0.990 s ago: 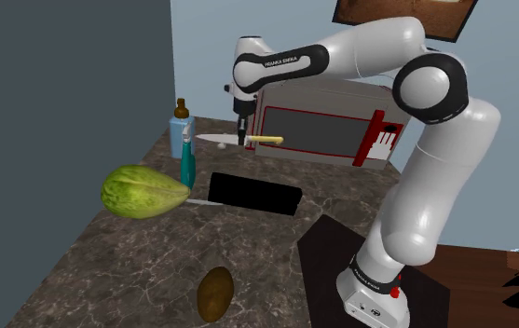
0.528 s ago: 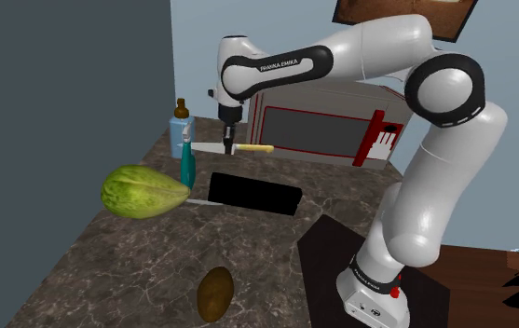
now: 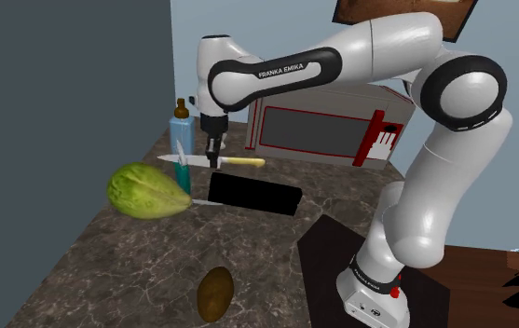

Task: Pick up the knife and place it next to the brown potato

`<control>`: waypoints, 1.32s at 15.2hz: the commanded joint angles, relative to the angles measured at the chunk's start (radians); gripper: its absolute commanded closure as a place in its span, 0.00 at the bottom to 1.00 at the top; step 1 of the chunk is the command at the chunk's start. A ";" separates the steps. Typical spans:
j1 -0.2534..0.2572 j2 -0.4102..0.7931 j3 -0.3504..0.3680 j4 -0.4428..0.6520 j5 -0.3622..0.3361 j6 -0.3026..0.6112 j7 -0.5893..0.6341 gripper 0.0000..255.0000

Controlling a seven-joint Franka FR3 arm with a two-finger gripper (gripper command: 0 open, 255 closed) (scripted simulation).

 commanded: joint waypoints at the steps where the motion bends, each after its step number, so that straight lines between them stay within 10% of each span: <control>1: 0.028 0.015 0.029 0.011 0.002 0.004 0.057 1.00; 20: 0.265 0.277 0.217 0.349 -0.043 -0.078 0.490 1.00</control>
